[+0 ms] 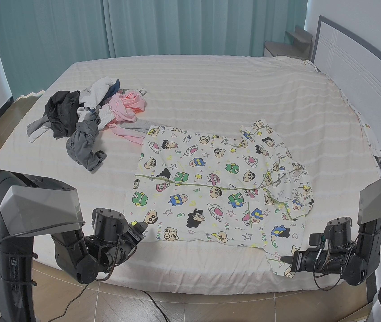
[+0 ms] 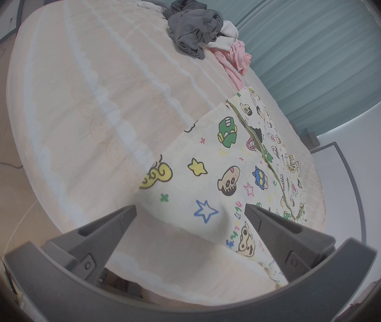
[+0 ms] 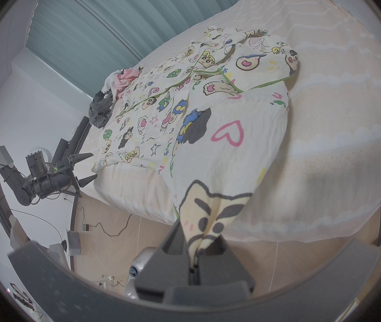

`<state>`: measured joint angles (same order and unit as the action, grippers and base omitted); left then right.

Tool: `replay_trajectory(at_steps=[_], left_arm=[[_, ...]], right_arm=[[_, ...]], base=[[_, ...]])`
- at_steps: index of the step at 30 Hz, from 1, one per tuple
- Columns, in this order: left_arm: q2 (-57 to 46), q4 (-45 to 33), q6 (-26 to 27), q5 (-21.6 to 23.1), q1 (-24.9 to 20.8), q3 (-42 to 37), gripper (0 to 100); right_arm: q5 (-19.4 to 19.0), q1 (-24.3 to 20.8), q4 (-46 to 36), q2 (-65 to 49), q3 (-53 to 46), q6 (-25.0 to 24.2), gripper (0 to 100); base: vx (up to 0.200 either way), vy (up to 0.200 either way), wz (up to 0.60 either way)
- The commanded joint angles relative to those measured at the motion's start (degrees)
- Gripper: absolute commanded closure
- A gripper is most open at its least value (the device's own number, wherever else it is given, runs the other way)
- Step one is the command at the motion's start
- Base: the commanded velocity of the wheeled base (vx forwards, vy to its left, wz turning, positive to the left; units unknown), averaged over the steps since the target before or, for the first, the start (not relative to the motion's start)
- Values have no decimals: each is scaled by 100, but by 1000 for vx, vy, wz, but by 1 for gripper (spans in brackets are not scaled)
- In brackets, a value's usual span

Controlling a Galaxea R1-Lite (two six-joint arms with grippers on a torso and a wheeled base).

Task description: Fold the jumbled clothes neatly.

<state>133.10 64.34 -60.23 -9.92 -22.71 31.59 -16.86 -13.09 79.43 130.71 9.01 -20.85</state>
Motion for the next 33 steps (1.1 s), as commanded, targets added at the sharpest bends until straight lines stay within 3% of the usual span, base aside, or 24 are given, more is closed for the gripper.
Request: replay_trajectory(at_steps=[1,11,21,22,33], left_arm=[[331,-18,152,-238,-5,331,0],[349,-291,143,-247,4,709,0],[349,-1222,152,-256,-5,1403,0],[349,-1363,143,-256,-5,1500,100],[296,-1433,152,-256,-23,1315,100]], right_arm=[[-2,-18,2,-10,-13,2,100],[86,-27,37,-10,-13,2,100],[86,-44,37,-19,-31,2,100],[86,-44,37,-19,-40,2,100],[95,-9,46,-19,-92,2,100]], base=[[0,0,0],[0,0,0],[0,0,0],[0,0,0],[0,0,0]])
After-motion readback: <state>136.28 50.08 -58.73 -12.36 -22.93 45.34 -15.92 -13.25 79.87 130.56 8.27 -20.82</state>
